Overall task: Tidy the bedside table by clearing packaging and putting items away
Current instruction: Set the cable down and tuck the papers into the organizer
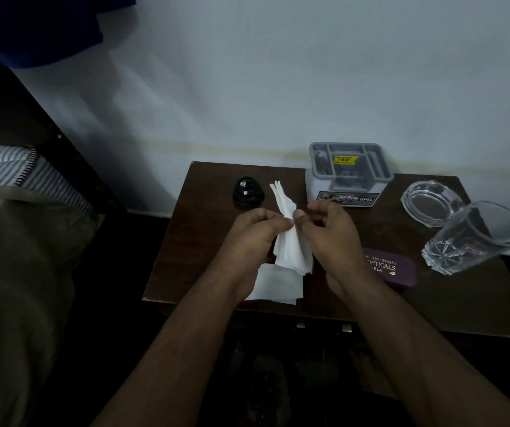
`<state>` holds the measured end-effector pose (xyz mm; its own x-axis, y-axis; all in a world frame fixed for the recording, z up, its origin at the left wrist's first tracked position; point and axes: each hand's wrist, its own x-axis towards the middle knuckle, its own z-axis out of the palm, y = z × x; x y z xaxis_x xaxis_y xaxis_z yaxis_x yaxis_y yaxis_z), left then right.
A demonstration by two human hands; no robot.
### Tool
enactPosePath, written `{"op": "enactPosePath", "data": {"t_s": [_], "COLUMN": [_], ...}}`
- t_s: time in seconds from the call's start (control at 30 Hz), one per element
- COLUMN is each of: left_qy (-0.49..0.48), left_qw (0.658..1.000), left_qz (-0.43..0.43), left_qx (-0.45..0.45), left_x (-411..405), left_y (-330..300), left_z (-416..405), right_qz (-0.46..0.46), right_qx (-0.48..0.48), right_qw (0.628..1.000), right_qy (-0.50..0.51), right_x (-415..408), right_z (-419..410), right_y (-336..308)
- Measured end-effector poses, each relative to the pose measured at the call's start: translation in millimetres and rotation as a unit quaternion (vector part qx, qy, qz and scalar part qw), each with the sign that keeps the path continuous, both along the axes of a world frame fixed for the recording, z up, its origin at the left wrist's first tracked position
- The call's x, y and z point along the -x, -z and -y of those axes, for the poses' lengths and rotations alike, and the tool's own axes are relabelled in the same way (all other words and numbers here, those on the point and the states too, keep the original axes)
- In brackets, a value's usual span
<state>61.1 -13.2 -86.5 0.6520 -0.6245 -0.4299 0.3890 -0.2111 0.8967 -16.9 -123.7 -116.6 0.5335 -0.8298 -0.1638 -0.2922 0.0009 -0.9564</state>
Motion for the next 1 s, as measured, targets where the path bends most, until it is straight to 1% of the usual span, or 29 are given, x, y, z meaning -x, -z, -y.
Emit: {"op": "enactPosePath", "data": {"t_s": [0.07, 0.13, 0.23, 0.3, 0.43, 0.63, 0.73, 0.8, 0.87, 0.93, 1.0], "left_qy": [-0.001, -0.005, 0.003, -0.018, -0.068, -0.120, -0.163, -0.219, -0.267, -0.296, -0.311], "left_qw": [0.999, 0.996, 0.992, 0.990, 0.995, 0.992, 0.987, 0.975, 0.963, 0.955, 0.950], "left_qz": [-0.040, -0.067, -0.105, -0.120, -0.062, -0.037, 0.003, 0.039, 0.040, 0.028, 0.027], "left_qx": [0.028, 0.051, 0.072, 0.072, 0.028, 0.013, -0.008, -0.018, -0.012, -0.005, 0.002], "left_x": [0, 1, 2, 0, -4, -7, -10, -15, -19, -22, -24], "left_y": [-1, -3, -5, -5, 5, 6, -1, -5, -8, -8, -8], "left_z": [2, 2, 2, 3, 3, 0, -4, -9, -15, -20, -24], "right_qz": [0.010, 0.011, 0.011, 0.019, 0.021, 0.008, -0.017, -0.055, -0.103, -0.148, -0.201], "right_qx": [-0.046, -0.057, -0.011, 0.006, 0.030, 0.084, 0.111, 0.150, 0.190, 0.235, 0.284], "right_qw": [0.999, 0.998, 0.999, 0.999, 0.998, 0.995, 0.991, 0.981, 0.964, 0.937, 0.896], "right_qy": [-0.010, -0.024, -0.035, -0.040, -0.052, -0.060, -0.077, -0.107, -0.155, -0.214, -0.277], "right_x": [-2, -2, 1, 3, 3, -1, -2, 0, 3, 4, 3], "right_z": [1, 1, 1, 1, -2, -7, -9, -10, -12, -16, -24], "right_y": [-1, -2, -6, -8, -9, -9, -6, -3, -1, -1, -1]}}
